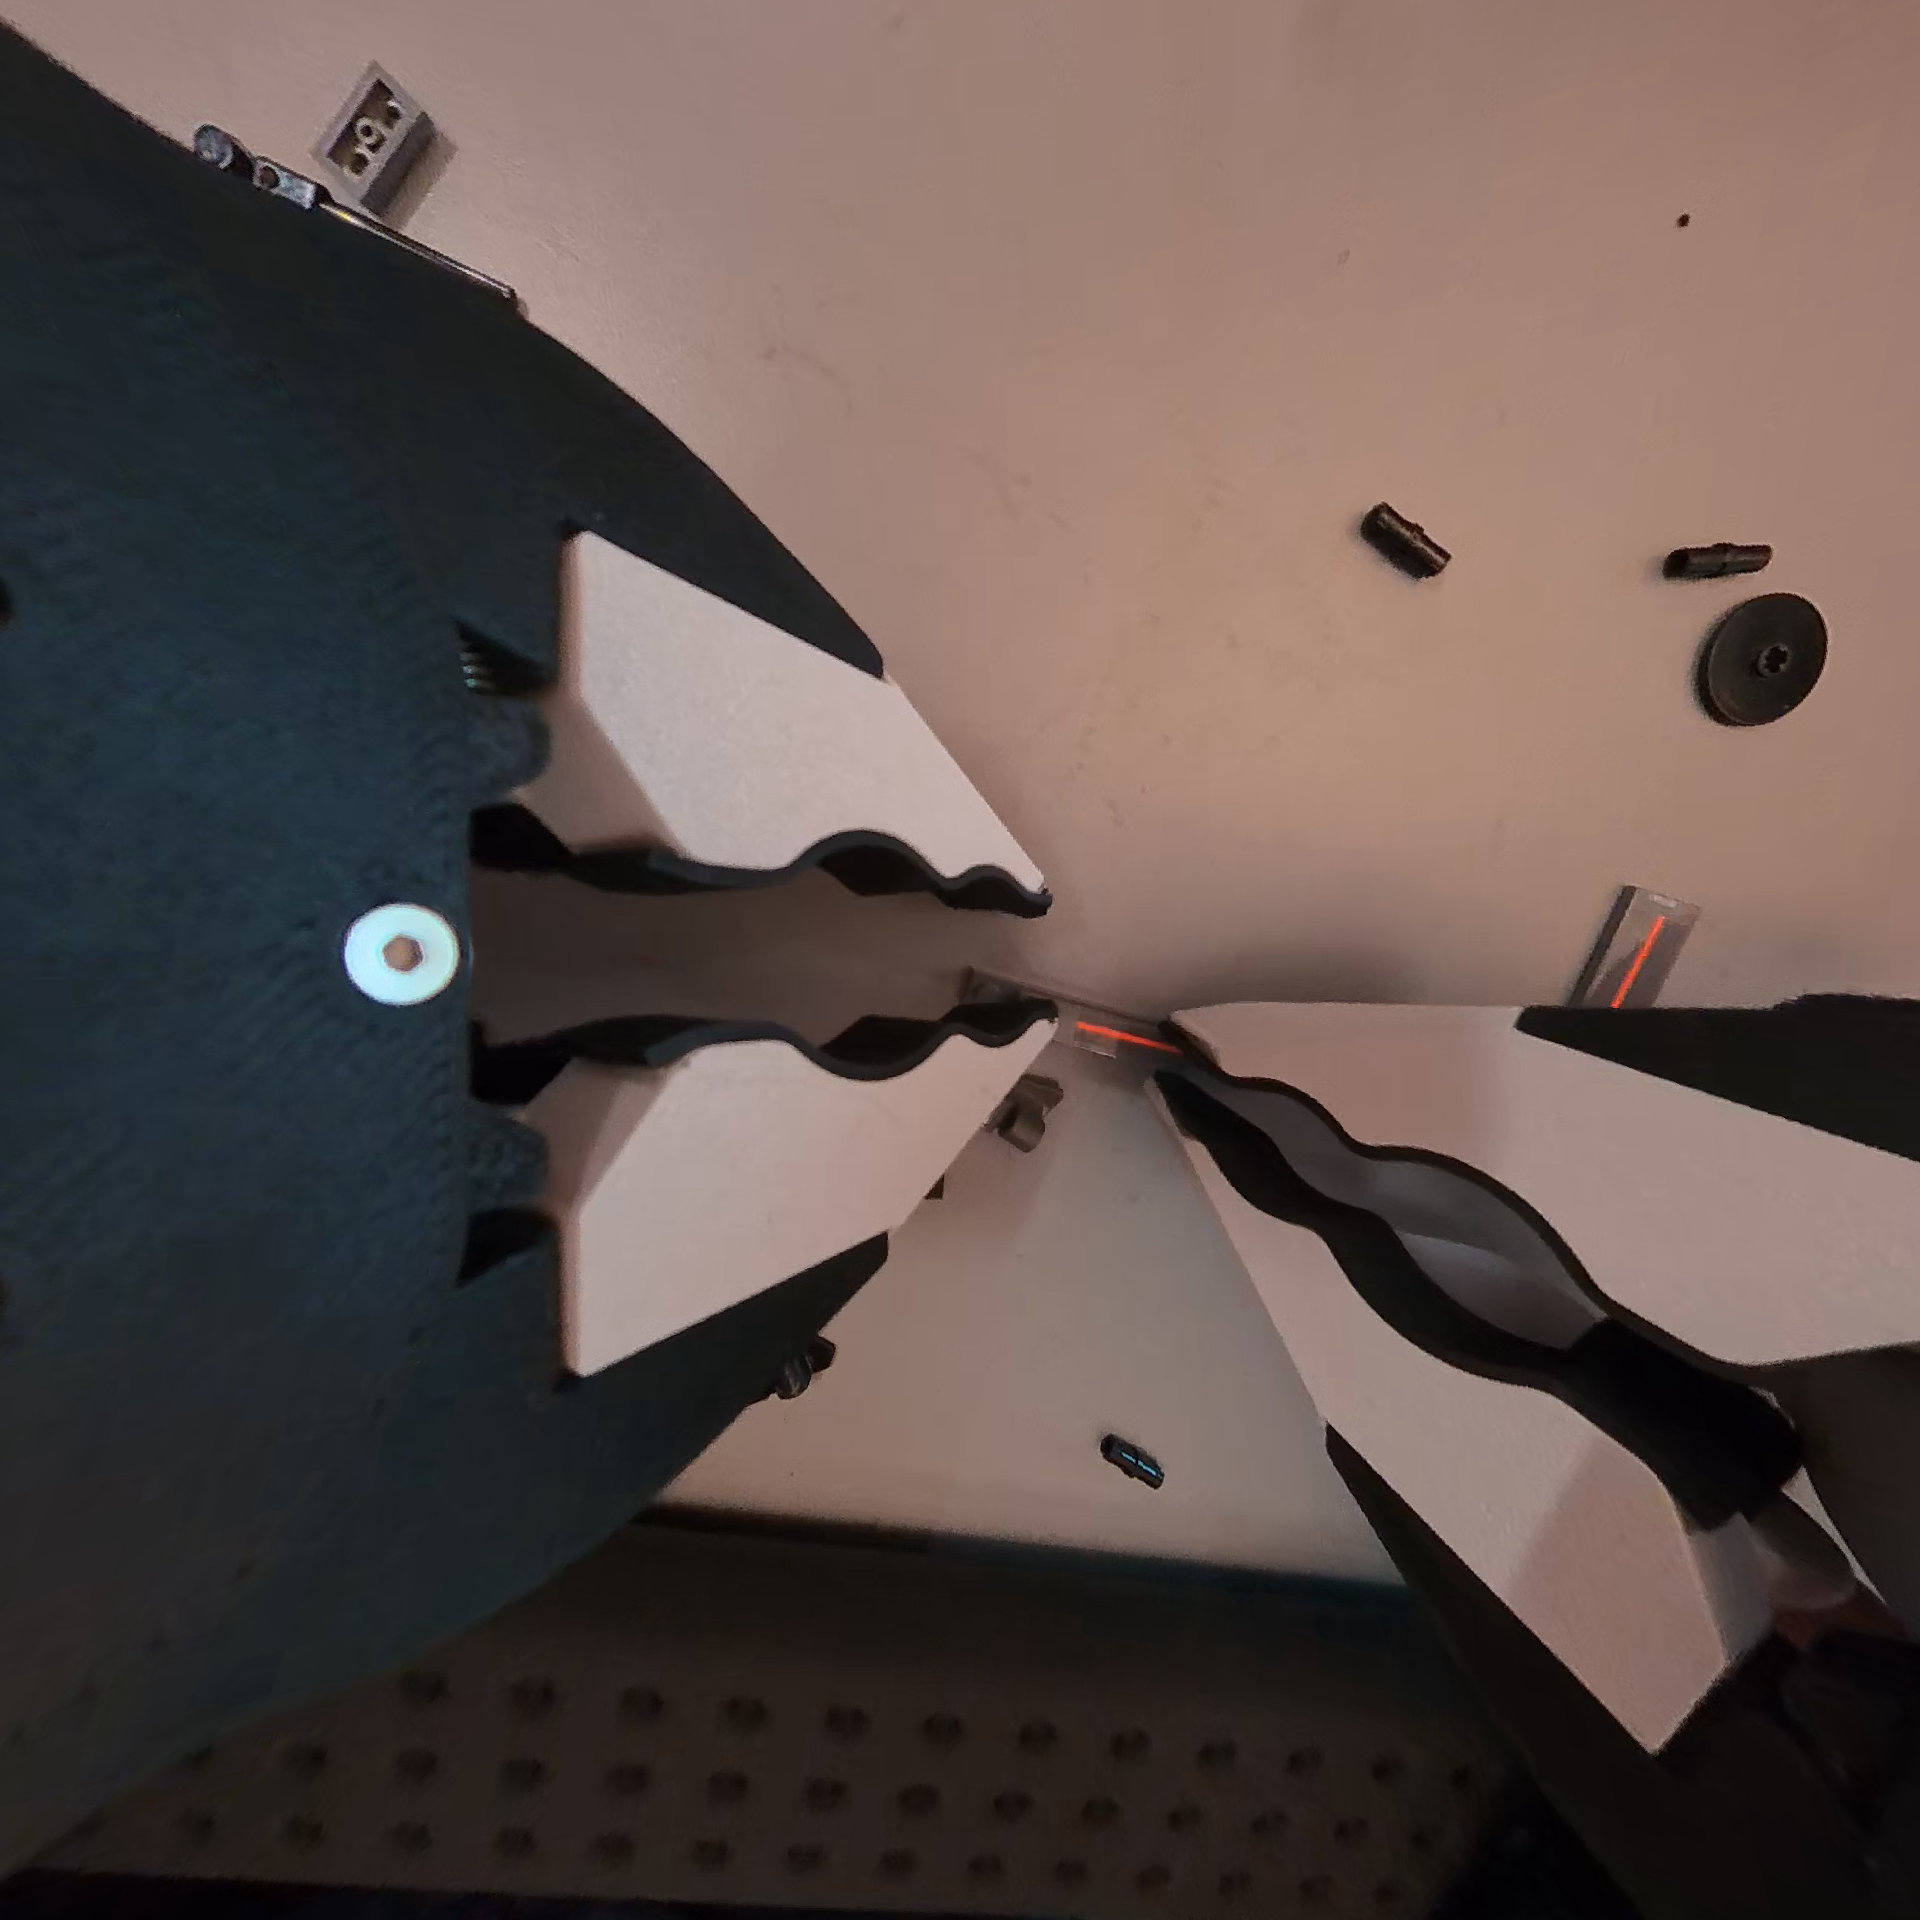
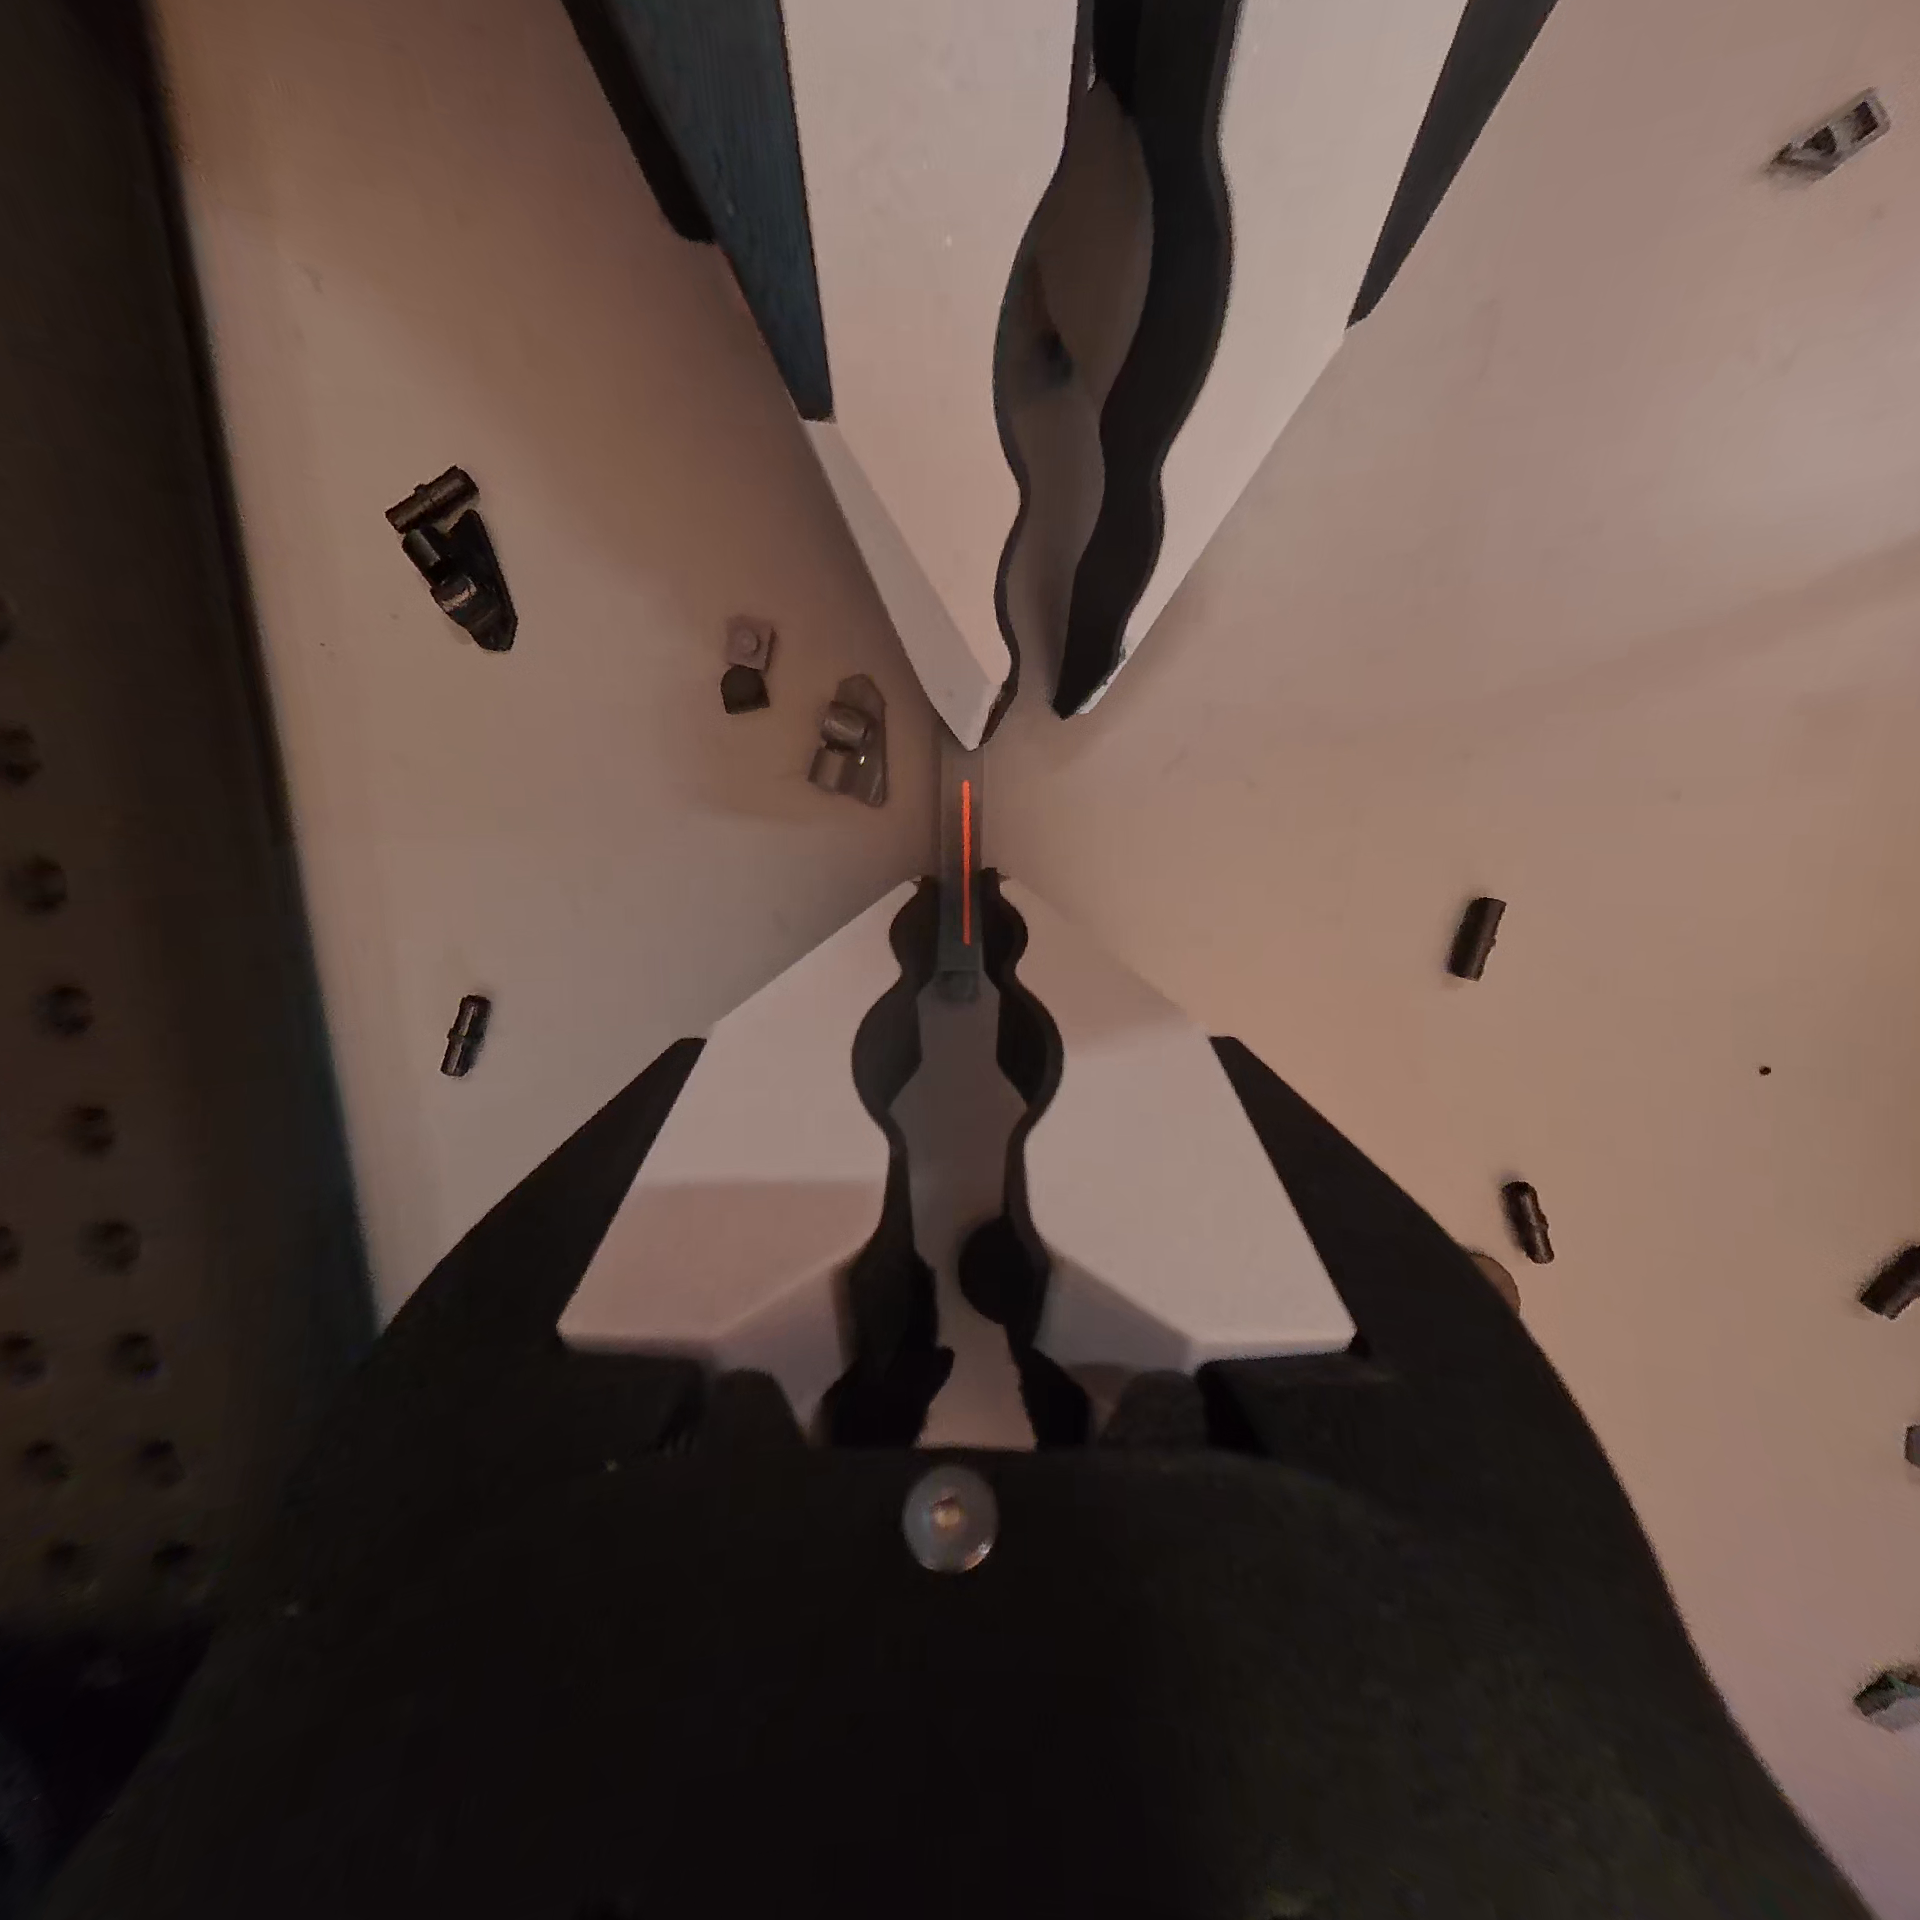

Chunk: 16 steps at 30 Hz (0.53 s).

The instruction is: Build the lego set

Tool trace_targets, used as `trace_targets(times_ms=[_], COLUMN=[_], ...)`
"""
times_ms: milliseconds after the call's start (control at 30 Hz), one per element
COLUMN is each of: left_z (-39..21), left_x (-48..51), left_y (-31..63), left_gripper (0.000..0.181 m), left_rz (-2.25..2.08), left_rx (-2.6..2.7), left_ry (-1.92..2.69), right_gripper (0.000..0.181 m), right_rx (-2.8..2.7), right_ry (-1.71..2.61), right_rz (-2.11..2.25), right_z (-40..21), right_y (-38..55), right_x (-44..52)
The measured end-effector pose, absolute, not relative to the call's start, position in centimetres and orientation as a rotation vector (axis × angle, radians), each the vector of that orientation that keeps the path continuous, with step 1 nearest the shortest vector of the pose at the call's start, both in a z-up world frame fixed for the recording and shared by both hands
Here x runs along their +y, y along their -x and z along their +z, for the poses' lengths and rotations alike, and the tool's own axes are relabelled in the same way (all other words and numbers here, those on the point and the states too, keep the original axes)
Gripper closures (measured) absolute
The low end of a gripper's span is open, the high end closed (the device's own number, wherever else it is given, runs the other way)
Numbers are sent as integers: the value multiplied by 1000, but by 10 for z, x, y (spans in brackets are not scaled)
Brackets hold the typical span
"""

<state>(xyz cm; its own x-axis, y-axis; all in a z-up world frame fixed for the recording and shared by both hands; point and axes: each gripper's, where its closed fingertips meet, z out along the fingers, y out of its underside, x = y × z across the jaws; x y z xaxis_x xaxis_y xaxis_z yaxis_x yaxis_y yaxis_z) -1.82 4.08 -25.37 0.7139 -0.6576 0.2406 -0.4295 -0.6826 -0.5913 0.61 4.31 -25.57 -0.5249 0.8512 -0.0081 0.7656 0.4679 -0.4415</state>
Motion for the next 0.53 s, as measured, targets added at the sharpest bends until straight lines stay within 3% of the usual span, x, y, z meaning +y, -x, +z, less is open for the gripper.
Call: trace_targets(times_ms=[533], left_z=[-253], left_x=[36], left_y=[8], left_gripper=[181], left_rz=[-637], left_rx=[882], left_ry=[2394], right_gripper=[176], right_rx=[-2480], right_ry=[1434], right_rz=[638], right_z=[-252], right_y=[-6], right_x=[43])
